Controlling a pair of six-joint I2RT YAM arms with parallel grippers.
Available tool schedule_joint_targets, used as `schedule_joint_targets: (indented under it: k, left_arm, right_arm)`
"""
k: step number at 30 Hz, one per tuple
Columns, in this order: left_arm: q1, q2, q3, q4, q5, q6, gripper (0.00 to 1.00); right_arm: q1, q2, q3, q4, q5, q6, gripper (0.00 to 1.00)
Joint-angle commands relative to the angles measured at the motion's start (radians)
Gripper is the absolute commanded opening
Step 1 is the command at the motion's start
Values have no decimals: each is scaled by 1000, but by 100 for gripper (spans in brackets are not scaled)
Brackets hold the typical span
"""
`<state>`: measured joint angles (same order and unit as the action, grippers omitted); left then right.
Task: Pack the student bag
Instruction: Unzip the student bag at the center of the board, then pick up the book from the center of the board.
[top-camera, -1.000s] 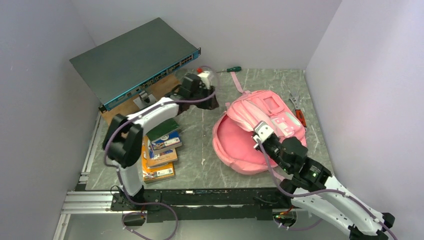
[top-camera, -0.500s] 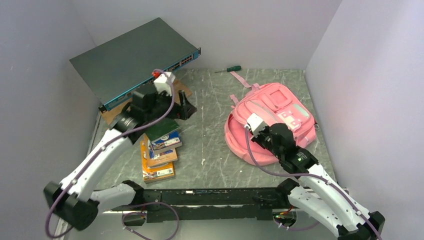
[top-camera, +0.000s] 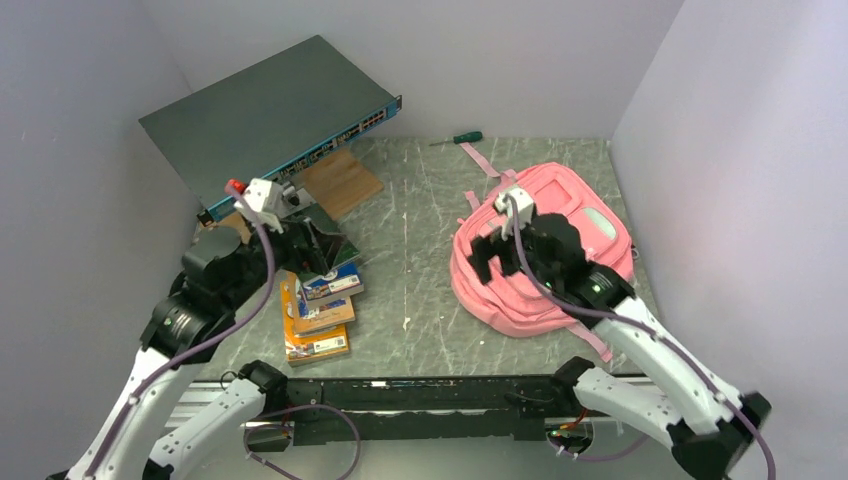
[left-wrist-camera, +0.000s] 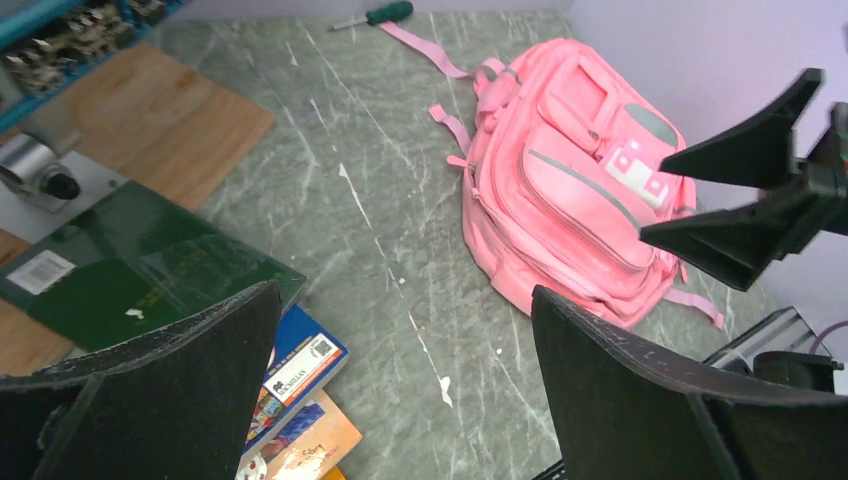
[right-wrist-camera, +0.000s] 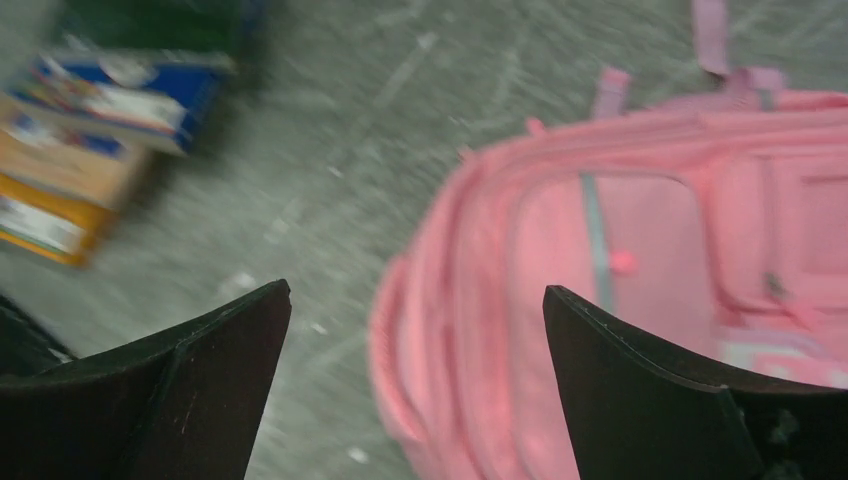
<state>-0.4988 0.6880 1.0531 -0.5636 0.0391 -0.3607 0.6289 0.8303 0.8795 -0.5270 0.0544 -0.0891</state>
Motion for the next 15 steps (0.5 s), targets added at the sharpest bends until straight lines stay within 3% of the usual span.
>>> schedule_joint_targets:
  k: [1, 5, 8, 13, 15]
  left_arm:
    - [2, -70, 4, -37, -102, 42, 100]
    - [1, -110, 7, -87, -123, 48, 100]
    - [2, -139, 7, -124, -132, 52, 100]
    - [2, -184, 0, -171, -121, 38, 100]
    - [2, -201, -8, -180, -108, 29, 100]
  right_arm:
    - [40, 203, 88, 260, -146, 546, 100]
    - [51, 449, 114, 562, -340, 848, 100]
    - [51, 620, 140, 733, -370, 1009, 99]
    - [50, 953, 258, 883, -485, 1180, 87]
    - [53, 1041, 246, 1012, -500, 1277, 86]
